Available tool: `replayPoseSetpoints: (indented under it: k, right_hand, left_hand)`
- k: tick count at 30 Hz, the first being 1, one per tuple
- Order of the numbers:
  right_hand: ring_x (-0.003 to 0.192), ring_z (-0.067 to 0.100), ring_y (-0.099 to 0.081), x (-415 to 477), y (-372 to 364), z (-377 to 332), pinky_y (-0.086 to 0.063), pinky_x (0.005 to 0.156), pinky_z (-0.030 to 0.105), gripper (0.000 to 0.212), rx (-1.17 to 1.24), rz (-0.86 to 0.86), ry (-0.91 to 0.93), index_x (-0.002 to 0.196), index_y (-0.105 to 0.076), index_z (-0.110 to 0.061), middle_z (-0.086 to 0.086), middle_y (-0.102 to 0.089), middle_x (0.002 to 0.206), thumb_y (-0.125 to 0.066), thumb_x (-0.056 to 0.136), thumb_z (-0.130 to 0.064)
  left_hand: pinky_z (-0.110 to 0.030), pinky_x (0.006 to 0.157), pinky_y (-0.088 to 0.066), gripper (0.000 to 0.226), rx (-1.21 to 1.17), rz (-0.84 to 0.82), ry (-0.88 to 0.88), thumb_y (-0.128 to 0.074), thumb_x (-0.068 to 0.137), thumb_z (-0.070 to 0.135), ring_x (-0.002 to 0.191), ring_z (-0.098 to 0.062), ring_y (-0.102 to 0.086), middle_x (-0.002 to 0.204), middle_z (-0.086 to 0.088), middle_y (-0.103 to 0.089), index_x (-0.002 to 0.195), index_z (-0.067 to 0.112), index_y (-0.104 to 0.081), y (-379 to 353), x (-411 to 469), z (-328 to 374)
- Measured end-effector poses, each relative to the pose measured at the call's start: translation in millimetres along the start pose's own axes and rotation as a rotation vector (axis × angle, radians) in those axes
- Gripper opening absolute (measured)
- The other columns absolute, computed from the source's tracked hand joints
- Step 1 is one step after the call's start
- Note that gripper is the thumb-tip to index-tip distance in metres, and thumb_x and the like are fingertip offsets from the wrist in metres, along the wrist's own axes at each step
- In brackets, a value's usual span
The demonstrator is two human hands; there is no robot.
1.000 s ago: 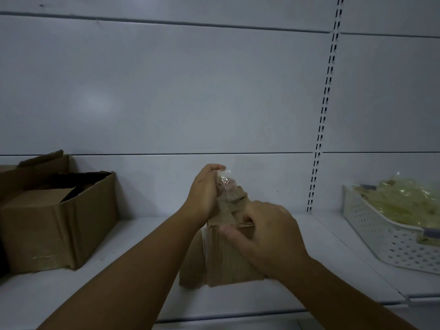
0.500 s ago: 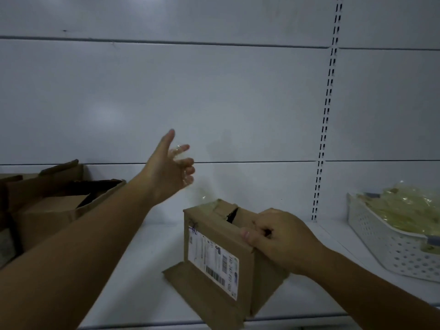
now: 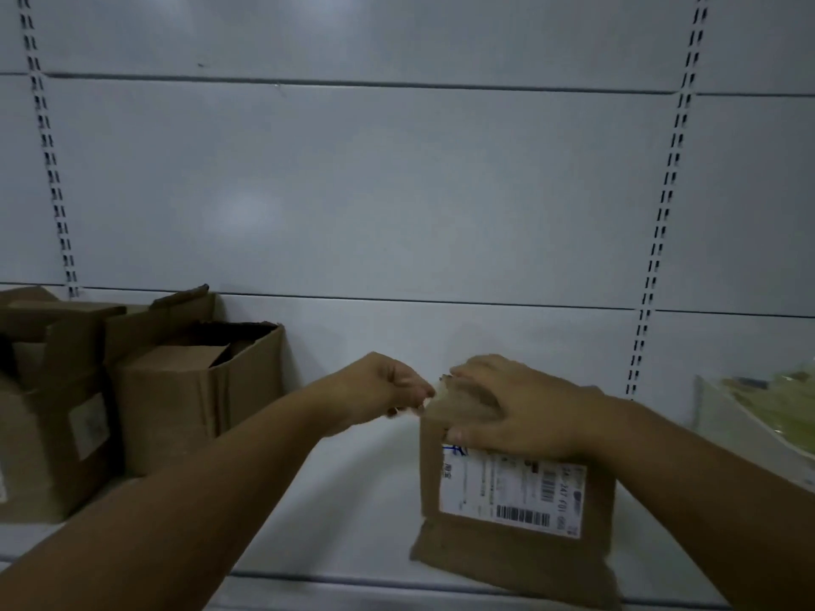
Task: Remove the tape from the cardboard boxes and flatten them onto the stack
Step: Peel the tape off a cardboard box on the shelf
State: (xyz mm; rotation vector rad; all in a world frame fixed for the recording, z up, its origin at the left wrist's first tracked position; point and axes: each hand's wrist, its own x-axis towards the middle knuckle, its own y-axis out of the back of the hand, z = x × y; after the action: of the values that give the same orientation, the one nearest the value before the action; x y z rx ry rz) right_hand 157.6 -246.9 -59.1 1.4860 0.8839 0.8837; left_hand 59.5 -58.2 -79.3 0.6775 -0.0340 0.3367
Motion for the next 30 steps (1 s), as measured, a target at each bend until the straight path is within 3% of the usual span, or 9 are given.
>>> replayPoseSetpoints:
  k: [2,7,10,14,17,20,24,27,30]
  right_hand:
    - [0.140,0.015,-0.024,5,-12,-4,-0.021,0.114,0.041,0.078,-0.011,-0.053,0.010,0.149,-0.006,-0.036,-0.011,-0.015,0.157,-0.039,0.086,-0.067]
    - [0.146,0.008,-0.001,7,-16,10,-0.002,0.119,0.040,0.072,0.037,-0.108,-0.008,0.148,-0.005,-0.040,-0.018,0.001,0.158,-0.025,0.086,-0.069]
    - [0.146,0.008,-0.006,8,-17,7,-0.003,0.119,0.041,0.074,0.022,-0.095,-0.002,0.148,-0.007,-0.040,-0.018,-0.001,0.158,-0.024,0.083,-0.071]
    - [0.145,0.009,-0.012,7,-16,-3,-0.006,0.118,0.040,0.077,0.046,-0.056,-0.023,0.147,-0.008,-0.042,-0.016,-0.010,0.157,-0.015,0.076,-0.073]
    - [0.140,0.012,-0.027,4,-13,-8,-0.018,0.114,0.035,0.065,0.134,-0.019,-0.076,0.144,-0.015,-0.045,-0.015,-0.022,0.155,-0.013,0.083,-0.067]
    - [0.133,0.012,-0.038,3,-13,-9,-0.031,0.092,0.024,0.057,0.153,0.023,-0.109,0.144,-0.015,-0.045,-0.013,-0.032,0.151,-0.021,0.090,-0.062]
    - [0.119,0.004,-0.041,2,-16,-8,-0.027,0.071,0.007,0.070,0.066,0.025,-0.077,0.145,-0.013,-0.043,-0.015,-0.032,0.148,-0.044,0.086,-0.062]
    - [0.135,0.008,-0.032,3,-6,-6,-0.034,0.103,0.027,0.068,-0.058,-0.108,-0.051,0.143,-0.025,-0.044,-0.019,-0.021,0.154,-0.059,0.085,-0.050]
    - [0.139,0.013,-0.027,2,9,-4,-0.026,0.113,0.034,0.066,-0.286,-0.173,-0.023,0.142,-0.034,-0.040,-0.012,-0.026,0.154,-0.065,0.085,-0.025]
  left_hand:
    - [-0.011,0.069,-0.046,0.018,-0.008,0.107,-0.002,-0.060,0.090,0.011,0.082,-0.005,-0.061,0.096,-0.001,-0.070,0.103,0.010,-0.071,2,2,-6]
    - [-0.024,0.072,-0.043,0.022,0.080,0.396,0.020,-0.050,0.093,0.008,0.086,-0.020,-0.056,0.087,-0.003,-0.062,0.077,0.018,-0.062,20,2,-44]
    - [-0.028,0.065,-0.037,0.020,-0.424,0.528,0.135,-0.045,0.092,0.015,0.076,-0.022,-0.050,0.083,-0.007,-0.057,0.078,0.011,-0.058,35,-5,-57]
    - [-0.038,0.080,-0.039,0.030,-0.712,0.357,0.107,-0.034,0.098,0.033,0.085,-0.022,-0.059,0.097,-0.009,-0.066,0.095,0.017,-0.059,40,-18,-56]
    - [-0.041,0.090,-0.050,0.019,-0.668,0.324,-0.003,-0.047,0.096,0.016,0.096,-0.028,-0.063,0.108,-0.014,-0.068,0.107,0.011,-0.061,33,-29,-49]
    - [-0.038,0.081,-0.057,0.020,-0.627,0.291,-0.068,-0.054,0.092,0.008,0.090,-0.028,-0.068,0.103,-0.014,-0.072,0.110,0.012,-0.061,30,-38,-45]
    - [-0.032,0.064,-0.054,0.030,-0.605,0.297,-0.121,-0.061,0.088,0.007,0.072,-0.021,-0.065,0.087,-0.014,-0.074,0.113,0.023,-0.053,33,-48,-47]
    - [-0.026,0.058,-0.045,0.041,-0.537,0.299,-0.104,-0.063,0.087,0.018,0.061,-0.012,-0.057,0.068,-0.001,-0.067,0.118,0.040,-0.049,31,-51,-55]
    - [-0.022,0.059,-0.040,0.018,-0.512,0.300,-0.100,-0.057,0.090,0.029,0.059,-0.009,-0.048,0.062,0.009,-0.060,0.096,0.020,-0.071,26,-56,-60]
